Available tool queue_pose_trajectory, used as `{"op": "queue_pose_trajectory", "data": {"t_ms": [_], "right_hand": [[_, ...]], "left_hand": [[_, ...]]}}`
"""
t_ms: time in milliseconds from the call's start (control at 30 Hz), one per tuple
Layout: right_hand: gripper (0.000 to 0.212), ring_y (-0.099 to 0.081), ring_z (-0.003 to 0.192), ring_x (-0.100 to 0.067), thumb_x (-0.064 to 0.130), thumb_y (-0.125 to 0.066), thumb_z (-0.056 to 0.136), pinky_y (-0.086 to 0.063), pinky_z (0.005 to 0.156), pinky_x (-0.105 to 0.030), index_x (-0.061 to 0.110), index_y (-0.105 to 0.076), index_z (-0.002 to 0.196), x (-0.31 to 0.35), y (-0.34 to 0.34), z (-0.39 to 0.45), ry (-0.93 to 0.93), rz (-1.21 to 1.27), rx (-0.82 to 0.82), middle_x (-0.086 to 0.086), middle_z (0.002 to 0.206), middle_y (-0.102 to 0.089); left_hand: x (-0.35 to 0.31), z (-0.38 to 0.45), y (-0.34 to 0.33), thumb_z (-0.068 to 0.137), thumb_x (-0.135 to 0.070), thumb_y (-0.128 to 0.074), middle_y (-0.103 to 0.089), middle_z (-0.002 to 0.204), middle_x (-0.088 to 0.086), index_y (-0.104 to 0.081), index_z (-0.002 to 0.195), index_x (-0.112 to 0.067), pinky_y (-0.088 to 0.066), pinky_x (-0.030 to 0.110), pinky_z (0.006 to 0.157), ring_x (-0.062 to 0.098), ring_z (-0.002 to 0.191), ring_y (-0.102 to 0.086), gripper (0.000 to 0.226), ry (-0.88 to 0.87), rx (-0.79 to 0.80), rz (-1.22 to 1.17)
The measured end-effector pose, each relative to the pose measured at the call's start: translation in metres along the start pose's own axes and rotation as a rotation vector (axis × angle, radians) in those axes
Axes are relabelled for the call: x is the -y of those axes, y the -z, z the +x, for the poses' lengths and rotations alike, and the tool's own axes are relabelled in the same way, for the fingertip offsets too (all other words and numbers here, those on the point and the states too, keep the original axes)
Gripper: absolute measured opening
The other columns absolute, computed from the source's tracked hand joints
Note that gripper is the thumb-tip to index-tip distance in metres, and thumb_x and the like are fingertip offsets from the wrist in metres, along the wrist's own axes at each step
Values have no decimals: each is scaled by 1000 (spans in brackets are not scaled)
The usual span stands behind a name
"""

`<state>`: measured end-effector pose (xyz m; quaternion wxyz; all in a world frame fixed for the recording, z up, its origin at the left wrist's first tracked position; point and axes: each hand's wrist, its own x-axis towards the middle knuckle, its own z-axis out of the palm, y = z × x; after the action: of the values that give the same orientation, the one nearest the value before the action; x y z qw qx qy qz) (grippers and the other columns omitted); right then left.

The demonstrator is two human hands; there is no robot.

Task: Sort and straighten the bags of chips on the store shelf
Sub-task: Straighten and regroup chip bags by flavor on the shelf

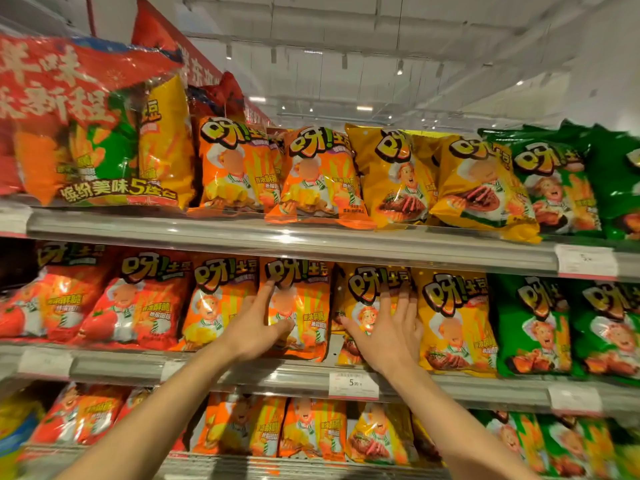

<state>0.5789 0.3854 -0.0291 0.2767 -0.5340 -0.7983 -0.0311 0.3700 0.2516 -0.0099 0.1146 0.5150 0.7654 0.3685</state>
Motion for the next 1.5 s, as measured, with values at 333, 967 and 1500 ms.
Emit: {"op": "queue_pose_trajectory", "data": {"t_ms": [333,967,1500], "right_hand": [[88,-11,149,-34,79,-17,90,-15,121,-49,20,-26,153,-23,-2,-7,204,-19,-110,-15,157,-25],[83,16,150,-21,75,-25,92,4,121,-38,28,-4,157,-27,-6,-18,157,133,16,-6,166,4],[68,-22,147,-21,60,-41,94,-17,121,-40,22,-35,150,55,3,-51,324,551,-24,-1,157,-32]], "left_hand": [[6,-8,-21,89,-71,-37,-25,159,20,-39,150,-27,-35,50,111,37,147,-22,75,-267,-317,604],[7,-2,-51,93,-71,-35,-11,166,3,-19,157,-35,-9,40,122,21,153,5,75,-263,-270,410],[39,-77,21,92,-47,-63,-48,137,-13,-40,145,-35,-40,16,100,-9,119,-47,59,-60,-535,-57]]}}
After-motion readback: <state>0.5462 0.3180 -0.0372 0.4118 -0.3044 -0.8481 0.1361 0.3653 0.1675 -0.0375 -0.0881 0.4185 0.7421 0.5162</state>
